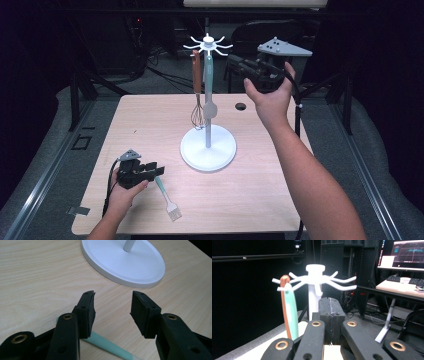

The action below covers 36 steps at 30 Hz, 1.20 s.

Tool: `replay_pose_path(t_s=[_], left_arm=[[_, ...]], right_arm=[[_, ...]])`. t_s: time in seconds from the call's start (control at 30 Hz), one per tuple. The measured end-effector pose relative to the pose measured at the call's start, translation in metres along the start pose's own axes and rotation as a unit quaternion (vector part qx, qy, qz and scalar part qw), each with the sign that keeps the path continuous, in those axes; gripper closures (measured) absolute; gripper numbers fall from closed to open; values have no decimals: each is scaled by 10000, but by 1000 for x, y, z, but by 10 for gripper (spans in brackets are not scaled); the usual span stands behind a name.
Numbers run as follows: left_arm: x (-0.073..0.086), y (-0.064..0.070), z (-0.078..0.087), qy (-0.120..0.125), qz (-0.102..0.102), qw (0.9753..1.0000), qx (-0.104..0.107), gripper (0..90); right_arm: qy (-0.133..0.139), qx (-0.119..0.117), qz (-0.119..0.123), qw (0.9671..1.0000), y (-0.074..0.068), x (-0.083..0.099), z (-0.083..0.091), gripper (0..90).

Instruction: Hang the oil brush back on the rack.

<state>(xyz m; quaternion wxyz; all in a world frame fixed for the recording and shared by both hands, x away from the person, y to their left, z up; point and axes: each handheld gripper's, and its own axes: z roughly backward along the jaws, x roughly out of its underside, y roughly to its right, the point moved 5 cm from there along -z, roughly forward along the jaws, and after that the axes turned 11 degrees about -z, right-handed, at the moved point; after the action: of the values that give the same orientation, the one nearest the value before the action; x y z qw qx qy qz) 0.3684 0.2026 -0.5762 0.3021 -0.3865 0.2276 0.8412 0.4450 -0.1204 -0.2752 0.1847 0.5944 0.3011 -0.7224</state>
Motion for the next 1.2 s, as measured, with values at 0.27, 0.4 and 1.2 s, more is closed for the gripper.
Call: replay_pose_path(t_s=[0.27,0.4,1.2], left_arm=[[0,0,0,38,13,10000,8,538],[0,-1,0,25,17,10000,-1,538],[0,-2,0,22,22,10000,-17,539]], right_arm=[[39,72,44,10000,-1,-13,-5,900],[38,65,20,10000,-3,-12,-6,900],[34,-338,176,9993,-38,-4,-10,900]])
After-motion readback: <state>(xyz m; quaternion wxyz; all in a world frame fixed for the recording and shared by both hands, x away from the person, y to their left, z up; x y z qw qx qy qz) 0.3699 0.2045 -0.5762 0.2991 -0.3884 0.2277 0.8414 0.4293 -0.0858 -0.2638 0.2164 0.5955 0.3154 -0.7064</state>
